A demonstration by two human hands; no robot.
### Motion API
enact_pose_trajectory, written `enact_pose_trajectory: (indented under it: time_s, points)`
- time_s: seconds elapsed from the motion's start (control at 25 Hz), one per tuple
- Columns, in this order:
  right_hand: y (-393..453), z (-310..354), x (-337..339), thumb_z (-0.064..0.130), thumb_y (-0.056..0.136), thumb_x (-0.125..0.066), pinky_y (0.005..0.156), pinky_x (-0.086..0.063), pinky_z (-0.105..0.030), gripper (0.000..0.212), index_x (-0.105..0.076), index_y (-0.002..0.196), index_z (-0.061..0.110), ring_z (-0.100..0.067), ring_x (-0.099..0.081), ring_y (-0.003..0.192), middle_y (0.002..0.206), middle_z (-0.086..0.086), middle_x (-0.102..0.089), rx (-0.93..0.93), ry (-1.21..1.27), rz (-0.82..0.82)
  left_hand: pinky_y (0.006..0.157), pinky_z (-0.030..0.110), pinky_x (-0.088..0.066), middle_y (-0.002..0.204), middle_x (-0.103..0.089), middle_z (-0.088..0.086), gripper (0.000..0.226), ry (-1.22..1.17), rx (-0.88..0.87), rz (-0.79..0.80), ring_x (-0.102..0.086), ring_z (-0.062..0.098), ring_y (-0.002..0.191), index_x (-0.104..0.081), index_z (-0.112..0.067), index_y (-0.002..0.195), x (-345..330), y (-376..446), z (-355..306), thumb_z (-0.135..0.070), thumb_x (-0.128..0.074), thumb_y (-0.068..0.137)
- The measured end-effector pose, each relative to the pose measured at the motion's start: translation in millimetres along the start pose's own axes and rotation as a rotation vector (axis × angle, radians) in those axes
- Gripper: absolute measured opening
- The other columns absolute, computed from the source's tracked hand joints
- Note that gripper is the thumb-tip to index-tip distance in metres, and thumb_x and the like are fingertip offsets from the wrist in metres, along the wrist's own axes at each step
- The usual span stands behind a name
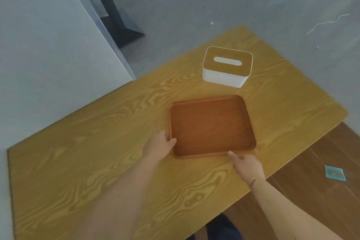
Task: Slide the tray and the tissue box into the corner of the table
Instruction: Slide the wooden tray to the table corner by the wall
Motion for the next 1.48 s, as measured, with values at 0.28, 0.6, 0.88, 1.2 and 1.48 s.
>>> enact_pose_trajectory:
  time_s: [0.28, 0.6, 0.88, 1.2, 1.48]
  points:
    - [25, 0, -30, 0.030, 0.083, -0.080, 0.066, -0.062, -0.043, 0.037, -0.061, 0.095, 0.000, -0.032, -0.074, 0.079, 0.089, -0.023, -0.073, -0.301, 0.624, 0.071, 0.089, 0.045, -0.052, 0.135, -0.054, 0.014, 0.059, -0.158, 0.115, -0.096, -0.059, 0.034, 0.115, -0.044, -0.008, 0.135, 2, 44, -27, -0.040, -0.065, 0.090]
    - [27, -2, -41, 0.001, 0.090, -0.069, 0.059, -0.060, -0.037, 0.021, -0.059, 0.108, 0.000, -0.033, -0.074, 0.079, 0.099, -0.024, -0.072, -0.307, 0.838, 0.039, 0.098, 0.044, -0.048, 0.132, -0.057, 0.017, 0.047, -0.314, 0.091, -0.023, -0.057, 0.033, 0.117, -0.043, -0.003, 0.135, -4, 61, -12, -0.014, -0.062, 0.094]
    - [-5, 15, -38, -0.010, 0.089, -0.061, 0.051, -0.061, -0.036, 0.040, -0.045, 0.119, 0.010, -0.035, -0.071, 0.076, 0.105, -0.023, -0.064, -0.194, 0.918, 0.120, 0.075, 0.034, -0.047, 0.110, -0.062, 0.007, 0.024, -0.468, 0.084, -0.121, -0.060, 0.019, 0.086, -0.046, -0.016, 0.117, 11, 18, 10, -0.014, -0.057, 0.096]
    - [-44, 57, -61, 0.000, 0.086, -0.072, 0.064, -0.060, -0.037, 0.038, -0.052, 0.118, 0.007, -0.029, -0.076, 0.084, 0.112, -0.016, -0.068, 0.078, 0.664, 0.426, 0.082, 0.043, -0.053, 0.111, -0.063, 0.009, 0.037, -0.607, 0.227, -0.358, -0.063, 0.028, 0.093, -0.046, -0.009, 0.127, 55, -64, 94, -0.015, -0.061, 0.094]
    - [-77, 89, -118, 0.001, 0.083, -0.075, 0.070, -0.057, -0.039, 0.036, -0.055, 0.112, 0.004, -0.028, -0.076, 0.084, 0.113, -0.016, -0.069, 0.165, 0.504, 0.556, 0.083, 0.053, -0.056, 0.097, -0.062, 0.001, 0.025, -0.754, 0.342, -0.506, -0.066, 0.031, 0.092, -0.049, -0.014, 0.113, 70, -123, 174, -0.012, -0.063, 0.092]
Point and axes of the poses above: each hand's wrist, its own y-axis towards the middle knuckle, its own x-axis out of the back of the hand, z = x × y, the point moved 6 cm from there along y, towards the middle knuckle
